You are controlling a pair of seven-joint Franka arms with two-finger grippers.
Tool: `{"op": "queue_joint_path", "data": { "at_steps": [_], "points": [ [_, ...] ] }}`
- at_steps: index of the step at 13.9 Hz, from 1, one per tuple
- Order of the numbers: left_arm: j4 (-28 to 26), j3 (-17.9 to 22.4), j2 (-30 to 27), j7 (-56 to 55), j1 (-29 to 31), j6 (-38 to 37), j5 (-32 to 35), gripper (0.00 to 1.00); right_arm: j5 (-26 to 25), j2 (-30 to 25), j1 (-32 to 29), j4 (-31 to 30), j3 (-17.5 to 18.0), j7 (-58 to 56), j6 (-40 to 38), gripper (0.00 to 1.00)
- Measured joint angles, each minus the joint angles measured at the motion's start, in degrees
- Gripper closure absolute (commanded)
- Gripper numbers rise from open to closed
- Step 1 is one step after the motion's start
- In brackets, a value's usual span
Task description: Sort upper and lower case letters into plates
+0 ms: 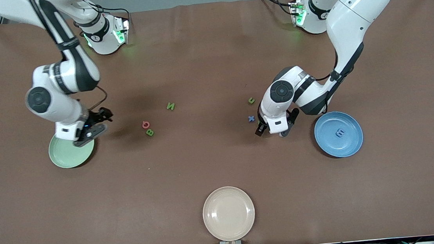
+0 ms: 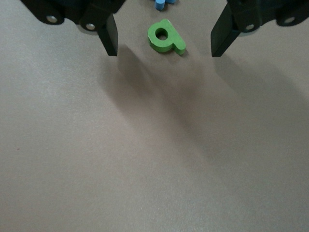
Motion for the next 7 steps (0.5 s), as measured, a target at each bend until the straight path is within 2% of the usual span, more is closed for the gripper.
{"op": "queue_joint_path", "data": {
  "at_steps": [2, 3, 7],
  "points": [
    [-0.01, 0.02, 0.05, -0.83, -0.11, -0.11, 0.0, 0.24, 0.0, 0.26, 5.31, -0.37, 0.09, 0.39, 2.42, 0.0],
    [-0.04, 0.03, 0.08, -1.19, -0.15, -0.17, 0.0, 0.29, 0.0, 0.4, 7.32, -0.57, 0.09, 0.45, 3.85, 0.0],
    [-0.12, 0.09, 0.24, -3.19, -0.87, -0.23, 0.0, 0.44, 0.0, 2.43, 10.86, -1.8, 0.06, 0.46, 9.81, 0.0]
  ]
}}
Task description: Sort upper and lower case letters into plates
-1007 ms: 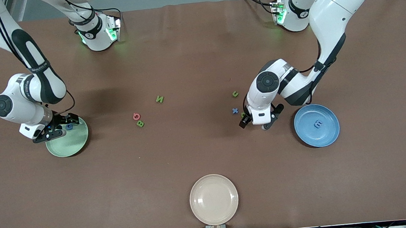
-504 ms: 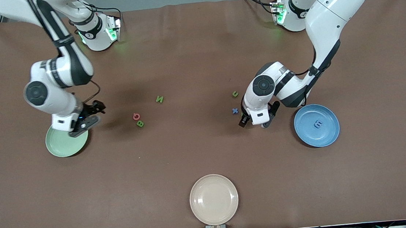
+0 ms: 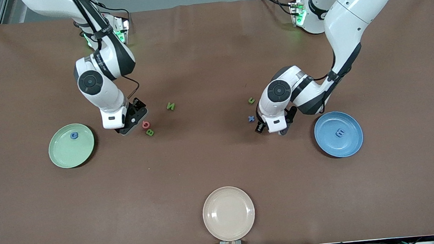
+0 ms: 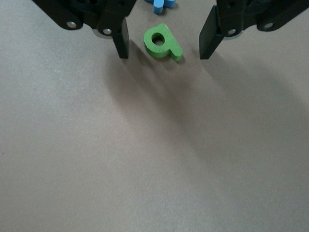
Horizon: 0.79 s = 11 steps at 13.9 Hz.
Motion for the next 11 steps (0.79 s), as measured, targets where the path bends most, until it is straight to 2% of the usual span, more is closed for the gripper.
{"op": "queue_joint_path", "data": {
  "at_steps": [4, 5, 6, 8, 11],
  "points": [
    [0.11, 0.04, -0.01, -0.3, -0.21, 0.02, 0.0, 0.66, 0.0, 4.37, 0.94, -2.29, -0.03, -0.04, 7.74, 0.0],
    [0.25, 0.05, -0.01, -0.3, -0.21, 0.02, 0.0, 0.75, 0.0, 5.41, 1.04, -2.42, -0.03, -0.04, 8.52, 0.0],
    [0.26, 0.12, -0.01, -0.3, -0.22, 0.02, 0.0, 0.83, 0.0, 6.27, 1.11, -2.43, -0.03, -0.04, 9.0, 0.03],
    [0.49, 0.28, -0.01, -0.3, -0.21, 0.03, 0.0, 0.99, 0.0, 7.33, 1.26, -2.43, -0.03, -0.04, 9.79, 0.18],
    [1.44, 0.73, -0.02, -0.3, -0.07, -1.46, 0.0, 1.0, 0.0, 8.26, 1.71, -2.44, -0.03, -0.04, 10.92, 0.27]
  ]
}}
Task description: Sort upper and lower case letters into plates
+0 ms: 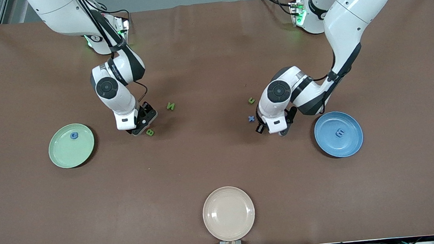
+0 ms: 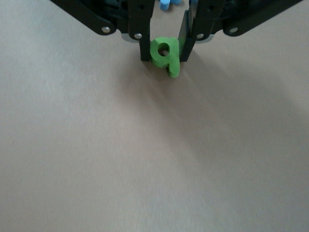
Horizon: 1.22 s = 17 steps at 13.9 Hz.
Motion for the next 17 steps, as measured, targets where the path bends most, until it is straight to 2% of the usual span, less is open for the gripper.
{"op": "queue_joint_path", "data": {
  "at_steps": [4, 7, 10, 13, 14, 15, 16, 17],
  "points": [
    [6.66, 0.27, -0.78, 2.58, 0.68, -10.46, 0.16, 1.0, 0.0, 1.32, 0.51, -0.03, -0.04, 0.0, 2.4, 0.34],
    [9.72, 0.51, -2.59, 9.8, 2.07, -16.72, 0.21, 1.0, 0.0, 1.28, 0.54, -0.02, -0.04, 0.0, 2.5, 0.51],
    [9.81, 0.58, -4.18, 20.33, 8.19, -20.59, 0.23, 1.0, 0.0, 1.09, 0.58, 0.09, -0.04, 0.0, 2.53, 0.68],
    [8.45, 0.6, -4.35, 29.14, 14.17, -21.2, 0.23, 0.99, 0.0, 0.71, 0.59, 0.04, -0.06, 0.0, 2.22, 0.83],
    [8.02, 0.58, -4.35, 30.92, 15.28, -21.19, 0.23, 0.91, 0.0, 0.55, 0.6, 0.03, -0.06, 0.0, 2.15, 0.86],
    [7.76, 0.58, -4.34, 32.1, 15.99, -21.15, 0.23, 0.65, 0.0, 0.55, 0.6, 0.03, -0.06, 0.0, 2.16, 0.87],
    [7.58, 0.58, -4.28, 32.73, 16.28, -21.14, 0.23, 0.13, 0.0, 0.55, 0.6, 0.03, -0.07, 0.0, 2.15, 0.87],
    [7.46, 0.58, -4.12, 33.02, 16.28, -21.14, 0.52, 0.0, 0.0, 0.55, 0.6, 0.05, -0.07, 0.01, 2.1, 0.87]
  ]
}}
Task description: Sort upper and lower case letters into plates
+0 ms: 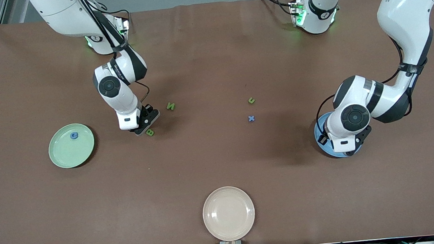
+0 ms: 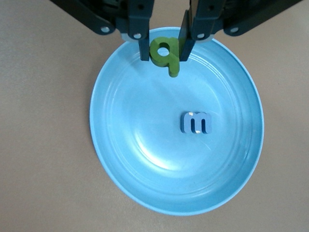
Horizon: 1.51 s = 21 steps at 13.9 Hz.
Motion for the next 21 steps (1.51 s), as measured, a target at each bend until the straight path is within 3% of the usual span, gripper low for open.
{"op": "queue_joint_path", "data": {
  "at_steps": [5, 10, 16, 18, 21],
  "points": [
    [-0.12, -0.07, 0.79, -0.1, -0.28, 0.14, 3.24, 0.0, 0.02, -3.36, -2.79, 0.94, -1.27, 0.01, -7.45, 0.87],
    [0.35, -3.21, 0.79, -4.49, -1.69, 0.62, 1.16, 0.0, -0.01, -10.57, -17.44, 1.2, -1.98, -4.8, -13.9, 0.86],
    [0.23, -3.77, 2.88, -21.5, -13.03, 7.02, -0.51, 0.01, -0.12, -8.82, -30.45, 1.53, -2.12, -6.48, -13.81, 0.85],
    [0.16, -3.59, 4.63, -25.23, -15.76, 9.55, -0.5, 0.03, -0.12, -5.95, -32.02, 2.51, -2.1, -6.48, -13.37, 0.85],
    [-0.05, -3.3, 6.45, -29.01, -18.18, 13.34, -0.05, 0.13, -0.08, -1.52, -32.21, 5.5, -1.85, -6.38, -12.85, 0.85]
  ]
}}
